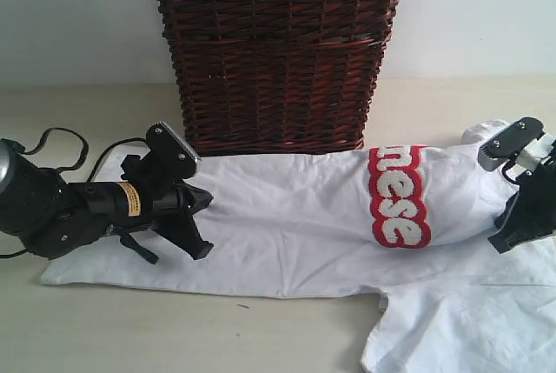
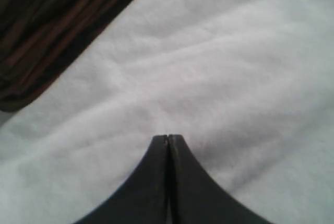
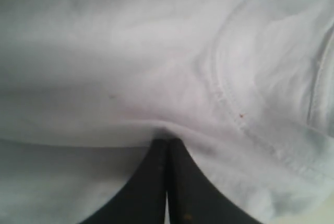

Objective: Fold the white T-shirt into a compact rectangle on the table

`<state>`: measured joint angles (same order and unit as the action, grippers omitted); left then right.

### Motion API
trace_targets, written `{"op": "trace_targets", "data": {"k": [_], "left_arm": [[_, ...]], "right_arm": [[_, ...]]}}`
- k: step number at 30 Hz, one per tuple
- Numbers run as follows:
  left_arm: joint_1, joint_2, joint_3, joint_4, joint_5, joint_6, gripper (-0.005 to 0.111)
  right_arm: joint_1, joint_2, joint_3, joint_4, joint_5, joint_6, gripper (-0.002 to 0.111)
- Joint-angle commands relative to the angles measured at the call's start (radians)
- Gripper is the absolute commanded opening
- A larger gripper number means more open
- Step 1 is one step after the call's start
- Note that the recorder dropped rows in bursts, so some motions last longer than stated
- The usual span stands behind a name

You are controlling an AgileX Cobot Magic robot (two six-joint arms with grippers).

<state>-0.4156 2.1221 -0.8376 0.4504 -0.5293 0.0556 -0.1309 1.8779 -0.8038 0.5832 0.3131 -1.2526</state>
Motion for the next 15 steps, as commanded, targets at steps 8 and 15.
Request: {"op": "trace_targets", "data": {"k": [8, 15], "left_arm": [[0.078, 0.041, 0.017, -0.037, 0.306, 0.107, 0.0], [0.078, 0.037, 0.055, -0.04, 0.315, 0.176, 0.0]], "right_arm": [[-0.004, 0.023, 0.02, -0.721, 0.126, 0.417, 0.0], [-0.003, -0.046, 0.02, -0.714, 0.177, 0.228, 0.0]]}}
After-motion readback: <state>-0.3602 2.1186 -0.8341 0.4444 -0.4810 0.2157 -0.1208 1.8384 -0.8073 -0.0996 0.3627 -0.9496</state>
